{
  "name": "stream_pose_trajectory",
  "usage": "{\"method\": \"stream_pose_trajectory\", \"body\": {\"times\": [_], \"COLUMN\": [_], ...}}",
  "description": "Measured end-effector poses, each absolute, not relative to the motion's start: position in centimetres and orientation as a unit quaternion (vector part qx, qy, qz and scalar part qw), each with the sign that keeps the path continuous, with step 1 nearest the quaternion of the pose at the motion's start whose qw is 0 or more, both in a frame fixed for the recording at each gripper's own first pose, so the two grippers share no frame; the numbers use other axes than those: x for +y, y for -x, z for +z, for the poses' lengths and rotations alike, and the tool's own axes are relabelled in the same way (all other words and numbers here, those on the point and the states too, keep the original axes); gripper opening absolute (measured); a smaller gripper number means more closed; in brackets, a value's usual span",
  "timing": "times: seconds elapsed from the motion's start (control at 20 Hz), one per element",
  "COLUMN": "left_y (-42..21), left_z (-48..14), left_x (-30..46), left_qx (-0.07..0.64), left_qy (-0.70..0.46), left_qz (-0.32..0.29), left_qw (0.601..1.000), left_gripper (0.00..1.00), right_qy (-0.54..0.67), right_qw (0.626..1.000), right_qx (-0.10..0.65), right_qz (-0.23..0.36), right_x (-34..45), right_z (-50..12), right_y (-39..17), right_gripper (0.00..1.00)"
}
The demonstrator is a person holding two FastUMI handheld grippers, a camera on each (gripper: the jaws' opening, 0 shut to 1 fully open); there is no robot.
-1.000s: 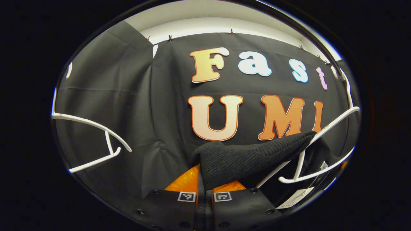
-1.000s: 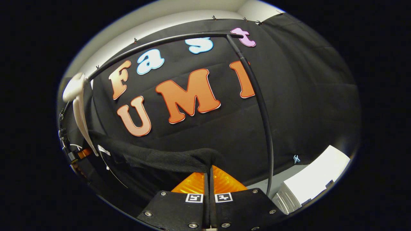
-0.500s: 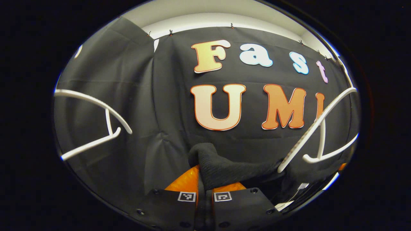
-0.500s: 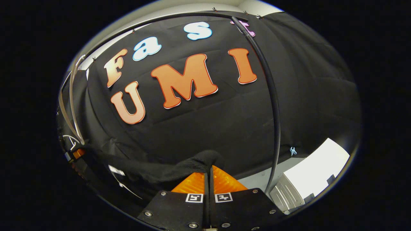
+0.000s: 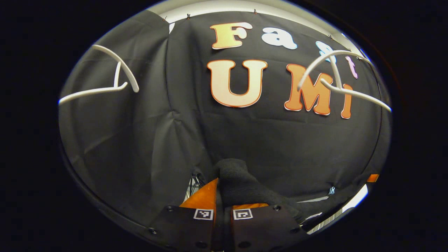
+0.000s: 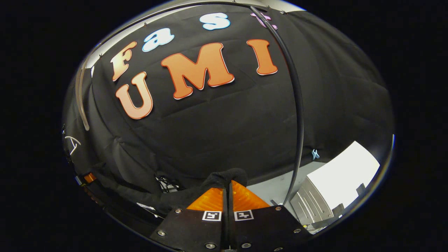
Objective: Grasp the clothes on the hanger with both hands and then place them into the laundry hamper below.
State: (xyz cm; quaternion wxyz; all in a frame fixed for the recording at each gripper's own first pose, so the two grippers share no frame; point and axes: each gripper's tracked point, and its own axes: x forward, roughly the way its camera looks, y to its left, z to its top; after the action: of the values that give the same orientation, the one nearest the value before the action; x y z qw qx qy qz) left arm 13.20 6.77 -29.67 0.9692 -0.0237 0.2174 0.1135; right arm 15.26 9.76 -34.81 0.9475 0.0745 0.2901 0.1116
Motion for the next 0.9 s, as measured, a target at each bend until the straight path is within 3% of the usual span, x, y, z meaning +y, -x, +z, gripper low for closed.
{"method": "stream_pose_trajectory", "body": {"times": [0.9], "left_y": [-9.5], "left_z": [-42.6], "left_x": [-1.6], "left_qx": [0.361], "left_qy": [0.002], "left_qz": [0.039], "left_qw": [0.932], "left_gripper": [0.06], "right_qy": [-0.059], "right_qw": [0.916], "right_qx": [0.387], "right_qz": [0.091], "right_x": [8.5], "right_z": [-45.2], "right_y": [-10.3], "right_gripper": [0.00]}}
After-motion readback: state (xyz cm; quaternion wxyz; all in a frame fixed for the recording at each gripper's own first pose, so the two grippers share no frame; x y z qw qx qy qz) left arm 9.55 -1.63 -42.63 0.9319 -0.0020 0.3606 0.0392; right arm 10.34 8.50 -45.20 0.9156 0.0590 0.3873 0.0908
